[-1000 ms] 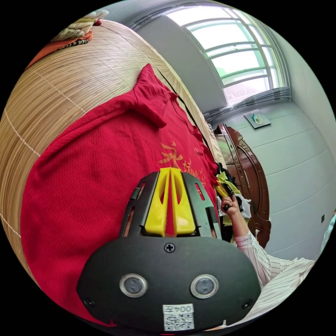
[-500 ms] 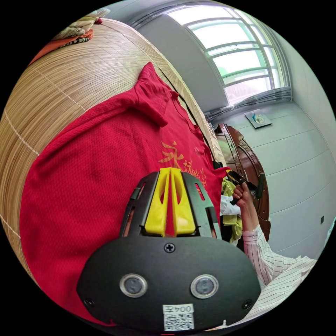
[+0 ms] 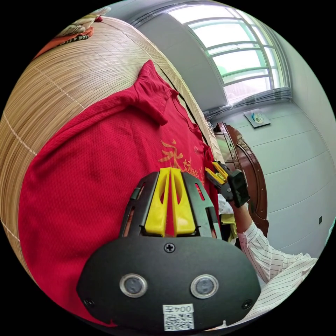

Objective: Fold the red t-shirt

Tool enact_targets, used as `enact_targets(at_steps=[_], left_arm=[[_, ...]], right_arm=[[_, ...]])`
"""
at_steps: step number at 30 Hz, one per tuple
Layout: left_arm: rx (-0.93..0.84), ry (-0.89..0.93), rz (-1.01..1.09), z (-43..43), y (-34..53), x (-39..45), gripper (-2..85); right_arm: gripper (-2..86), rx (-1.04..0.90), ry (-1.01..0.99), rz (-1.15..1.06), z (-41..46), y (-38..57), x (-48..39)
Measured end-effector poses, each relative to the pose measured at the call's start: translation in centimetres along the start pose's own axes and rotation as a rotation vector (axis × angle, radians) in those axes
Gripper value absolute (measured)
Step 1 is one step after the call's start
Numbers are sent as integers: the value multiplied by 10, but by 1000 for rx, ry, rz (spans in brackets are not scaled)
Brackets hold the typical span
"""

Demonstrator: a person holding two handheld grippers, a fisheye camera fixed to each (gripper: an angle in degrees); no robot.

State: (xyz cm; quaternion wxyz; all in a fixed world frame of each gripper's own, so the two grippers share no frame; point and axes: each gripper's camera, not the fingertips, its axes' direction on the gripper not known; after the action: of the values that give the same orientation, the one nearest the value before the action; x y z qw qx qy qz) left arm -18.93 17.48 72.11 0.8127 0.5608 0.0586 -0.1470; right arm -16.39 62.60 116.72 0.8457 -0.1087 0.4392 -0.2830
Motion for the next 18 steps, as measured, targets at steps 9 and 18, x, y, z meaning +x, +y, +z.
enact_targets(at_steps=[9,18], left_arm=[[-2,8,-4,-3,2,5,3],[1,20,-27,-10,3,7,3]], right_arm=[[77,329,-128,261,-21,59,49],[127,-81,-716,911,129,31,191]])
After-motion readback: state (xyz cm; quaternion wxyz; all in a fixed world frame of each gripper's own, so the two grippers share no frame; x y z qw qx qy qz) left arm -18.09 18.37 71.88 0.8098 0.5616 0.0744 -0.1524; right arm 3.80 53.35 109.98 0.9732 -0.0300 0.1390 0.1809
